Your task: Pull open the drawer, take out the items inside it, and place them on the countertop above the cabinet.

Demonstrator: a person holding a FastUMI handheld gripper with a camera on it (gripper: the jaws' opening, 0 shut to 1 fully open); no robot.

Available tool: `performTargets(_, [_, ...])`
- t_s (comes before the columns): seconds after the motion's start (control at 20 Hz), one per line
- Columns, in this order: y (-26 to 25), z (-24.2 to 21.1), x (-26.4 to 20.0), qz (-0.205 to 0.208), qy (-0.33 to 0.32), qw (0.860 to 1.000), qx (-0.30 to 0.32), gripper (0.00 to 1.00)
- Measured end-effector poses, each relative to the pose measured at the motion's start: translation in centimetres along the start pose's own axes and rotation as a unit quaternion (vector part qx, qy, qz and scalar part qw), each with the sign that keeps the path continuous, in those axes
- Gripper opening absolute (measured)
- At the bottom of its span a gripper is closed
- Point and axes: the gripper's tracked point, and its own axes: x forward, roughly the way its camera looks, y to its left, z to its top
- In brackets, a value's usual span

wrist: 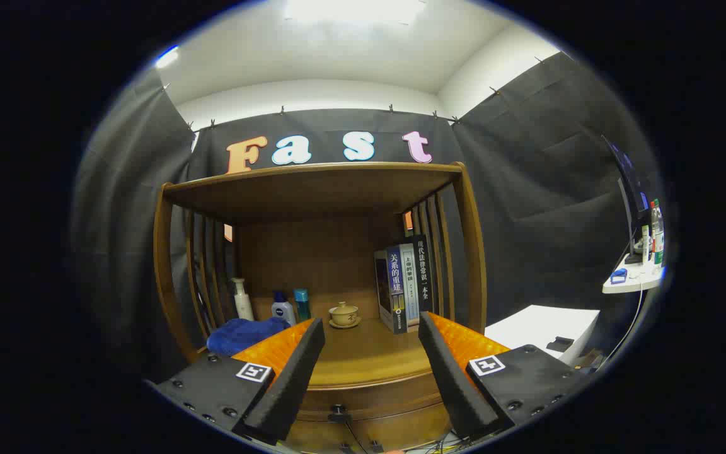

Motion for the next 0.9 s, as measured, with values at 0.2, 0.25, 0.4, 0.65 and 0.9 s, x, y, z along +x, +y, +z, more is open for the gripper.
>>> performTargets(0.2, [0.2, 0.1, -0.1, 0.004, -0.006, 1.0, -0.001, 0.98])
performTargets(0.25, [0.3, 0.0, -0.1, 0.006, -0.005, 1.0, 0.0, 0.98])
performTargets(0.4, [0.4, -0.3, -0.1, 0.009, -0.002, 1.0, 0.002, 0.98])
performTargets(0.65, [0.7, 0.0, -0.2, 0.014, -0.006, 1.0, -0.001, 0.98])
performTargets(0.9, [1.1, 0.2, -0.4, 0.024, -0.022, 0.999, -0.02, 0.98])
